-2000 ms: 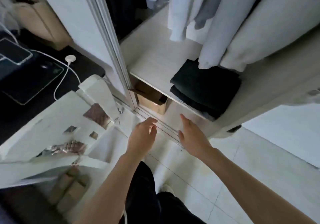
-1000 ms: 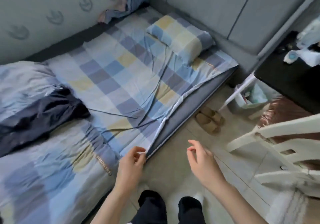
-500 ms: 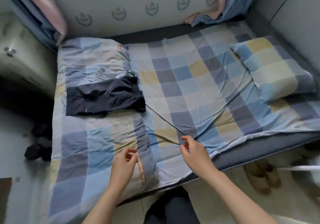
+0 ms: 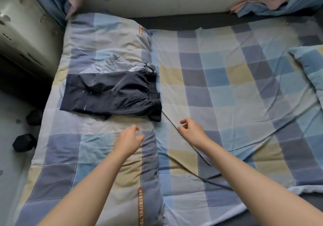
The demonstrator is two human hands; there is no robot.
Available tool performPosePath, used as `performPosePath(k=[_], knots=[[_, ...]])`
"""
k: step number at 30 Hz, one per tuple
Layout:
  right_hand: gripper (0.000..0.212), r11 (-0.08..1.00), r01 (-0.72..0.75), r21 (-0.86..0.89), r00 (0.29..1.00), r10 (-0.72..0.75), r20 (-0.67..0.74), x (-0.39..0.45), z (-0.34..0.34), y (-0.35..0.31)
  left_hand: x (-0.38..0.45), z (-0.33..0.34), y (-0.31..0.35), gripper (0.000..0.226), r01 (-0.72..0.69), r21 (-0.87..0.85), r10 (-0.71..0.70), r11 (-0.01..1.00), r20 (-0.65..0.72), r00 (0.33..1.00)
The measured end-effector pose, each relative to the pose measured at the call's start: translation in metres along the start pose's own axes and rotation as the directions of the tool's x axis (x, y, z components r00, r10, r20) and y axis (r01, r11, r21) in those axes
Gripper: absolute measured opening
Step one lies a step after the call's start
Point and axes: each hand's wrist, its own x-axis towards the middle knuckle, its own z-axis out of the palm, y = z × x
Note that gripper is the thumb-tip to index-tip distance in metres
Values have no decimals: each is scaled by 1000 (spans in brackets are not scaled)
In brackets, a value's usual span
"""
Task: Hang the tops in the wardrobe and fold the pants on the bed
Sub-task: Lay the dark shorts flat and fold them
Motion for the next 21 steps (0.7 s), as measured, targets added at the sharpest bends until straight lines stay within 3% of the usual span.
performPosePath(k=[3,6,10,15,18,20,21], knots=[[38,999,-18,-32,999,20,43,66,22,11,59,15,-13,56,-27,190,19,981,46,999],[45,982,2,-188,995,17,98,131,41,19,116,27,-19,64,-78,371,64,925,52,997],[55,963,44,-265,988,-4,151,196,70,15,180,41,-28,72,-102,383,107,918,6,994],[58,990,40,-137,984,-15,177,241,96,3,228,71,-20,70,-146,435,198,888,-79,977],[30,993,25,115,976,-49,212,252,115,3,245,83,-22,41,-173,468,235,867,-78,969],[5,972,28,235,980,-73,185,254,127,4,247,85,-27,28,-209,410,281,888,-124,952],[6,962,45,270,984,-90,157,253,132,4,243,85,-30,24,-221,336,286,916,-158,945]])
